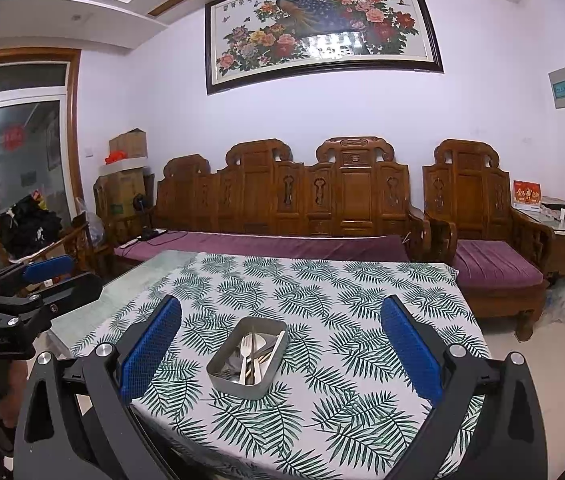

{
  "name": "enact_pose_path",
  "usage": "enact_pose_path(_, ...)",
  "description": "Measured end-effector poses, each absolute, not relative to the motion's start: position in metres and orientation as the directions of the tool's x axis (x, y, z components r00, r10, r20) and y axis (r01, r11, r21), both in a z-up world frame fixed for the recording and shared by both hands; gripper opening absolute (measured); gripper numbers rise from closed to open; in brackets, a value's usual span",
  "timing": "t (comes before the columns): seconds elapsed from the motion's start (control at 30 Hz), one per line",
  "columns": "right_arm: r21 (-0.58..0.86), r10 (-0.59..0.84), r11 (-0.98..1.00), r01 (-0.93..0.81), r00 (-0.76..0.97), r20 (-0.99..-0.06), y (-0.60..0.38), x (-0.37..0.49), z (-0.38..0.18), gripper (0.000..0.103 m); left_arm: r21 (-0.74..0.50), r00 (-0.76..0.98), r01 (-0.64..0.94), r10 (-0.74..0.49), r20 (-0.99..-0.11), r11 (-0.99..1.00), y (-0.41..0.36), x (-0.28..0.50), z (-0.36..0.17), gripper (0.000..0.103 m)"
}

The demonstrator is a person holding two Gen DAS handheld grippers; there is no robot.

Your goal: Organize utensils

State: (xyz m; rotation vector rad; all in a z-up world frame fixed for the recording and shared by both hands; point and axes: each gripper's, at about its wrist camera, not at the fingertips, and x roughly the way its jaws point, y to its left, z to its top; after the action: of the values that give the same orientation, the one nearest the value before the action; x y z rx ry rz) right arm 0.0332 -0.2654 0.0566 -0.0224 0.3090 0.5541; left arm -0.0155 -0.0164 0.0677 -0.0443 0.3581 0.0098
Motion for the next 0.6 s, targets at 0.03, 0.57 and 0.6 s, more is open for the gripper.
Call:
enact_pose_path(0.03,0.062,0.514,0.851,-0.521,0.806,-0.294,-0.2655,0.0331,0.0566,0.1,-0.042,0.937,-0.017,0.001,-0.351,0.999,-0.0167,-0.0155,0.0679,0.095)
enact_pose_path(0.57,0.064,0.514,0.852,-0.52,0.805,-0.295,-0.2635,0.0325,0.0547,0.1,-0.045,0.935,-0.016,-0.001,-0.353,0.999,-0.0165,-0.0157,0.0682,0.095)
enact_pose_path(0.6,0.065,0.515,0.851,-0.521,0.805,-0.295,-0.2636,0.0326,0.0549,0.1,-0.045,0.935,-0.016,-0.001,-0.354,0.999,-0.0166,-0.0158,0.0681,0.095)
